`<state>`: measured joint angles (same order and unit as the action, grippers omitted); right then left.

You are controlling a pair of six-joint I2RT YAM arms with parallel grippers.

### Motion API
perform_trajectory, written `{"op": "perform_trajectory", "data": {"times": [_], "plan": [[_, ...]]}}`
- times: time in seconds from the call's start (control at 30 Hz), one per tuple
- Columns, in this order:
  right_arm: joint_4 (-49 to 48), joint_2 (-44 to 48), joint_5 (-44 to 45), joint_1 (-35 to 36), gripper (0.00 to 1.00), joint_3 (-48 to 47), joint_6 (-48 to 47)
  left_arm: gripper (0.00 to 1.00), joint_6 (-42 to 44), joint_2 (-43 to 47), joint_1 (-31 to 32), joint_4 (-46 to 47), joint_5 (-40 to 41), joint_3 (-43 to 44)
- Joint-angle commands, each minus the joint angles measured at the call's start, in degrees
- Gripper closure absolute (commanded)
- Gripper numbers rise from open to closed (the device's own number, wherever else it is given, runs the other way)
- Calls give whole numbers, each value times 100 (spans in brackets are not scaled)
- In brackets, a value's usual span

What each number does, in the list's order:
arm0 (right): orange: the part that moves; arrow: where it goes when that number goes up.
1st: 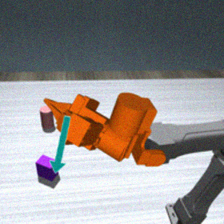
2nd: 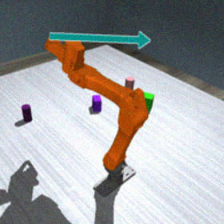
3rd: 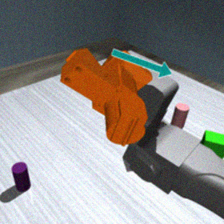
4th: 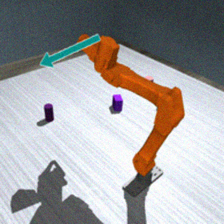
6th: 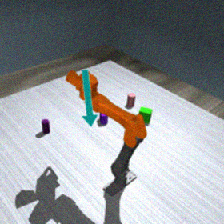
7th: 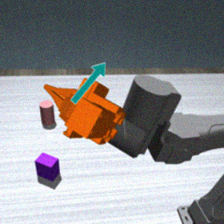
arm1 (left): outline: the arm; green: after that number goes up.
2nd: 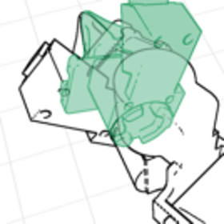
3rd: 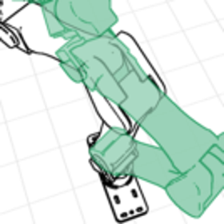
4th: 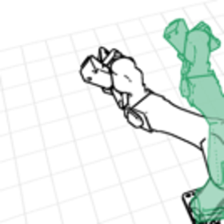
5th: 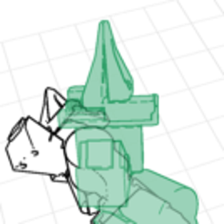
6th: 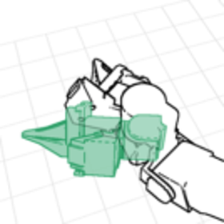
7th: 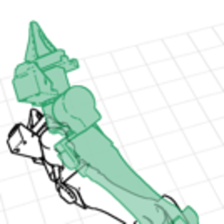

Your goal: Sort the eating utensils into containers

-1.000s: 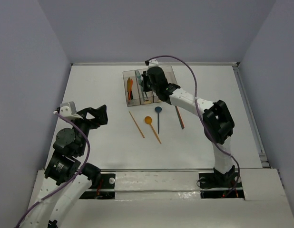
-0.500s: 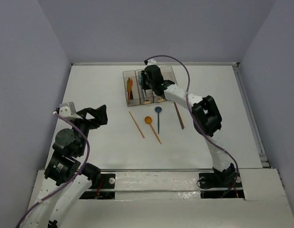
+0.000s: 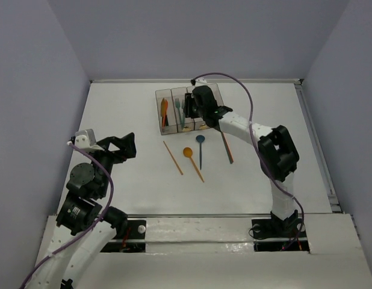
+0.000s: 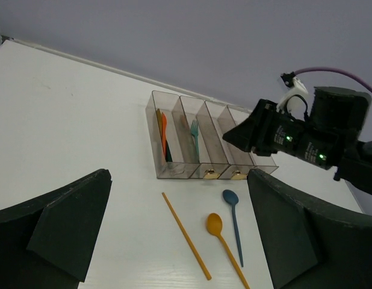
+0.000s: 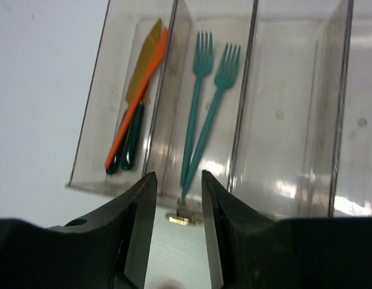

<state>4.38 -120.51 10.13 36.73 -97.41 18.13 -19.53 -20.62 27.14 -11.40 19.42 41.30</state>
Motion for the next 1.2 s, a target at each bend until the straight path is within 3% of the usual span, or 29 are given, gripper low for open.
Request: {"op": "perform_trajectory", "data": {"times": [0.0, 0.17, 0.27, 0.53, 0.93, 1.07, 1.17], "plan": [[-745, 1483, -248, 62, 60, 1648, 287, 1, 81, 67, -33, 296, -79, 106], [-860, 2249, -512, 535, 64, 3180, 832, 1, 90, -12, -33, 305, -123, 98], [-458, 2356, -259, 896, 65, 3447, 710, 1, 90, -30, -33, 314, -149, 98], [431, 2234, 507, 1609, 62, 3711, 744, 1, 98, -3, -33, 305, -140, 98], [651, 1883, 938, 1732, 58, 3606, 604, 1, 107, -12, -33, 322, -210, 89], [652, 1662, 842, 1732, 60, 3535, 621, 1, 107, -47, -33, 331, -219, 89], [652, 1574, 824, 1732, 70, 3492, 639, 1, 99, -47, -33, 340, -228, 89]]}}
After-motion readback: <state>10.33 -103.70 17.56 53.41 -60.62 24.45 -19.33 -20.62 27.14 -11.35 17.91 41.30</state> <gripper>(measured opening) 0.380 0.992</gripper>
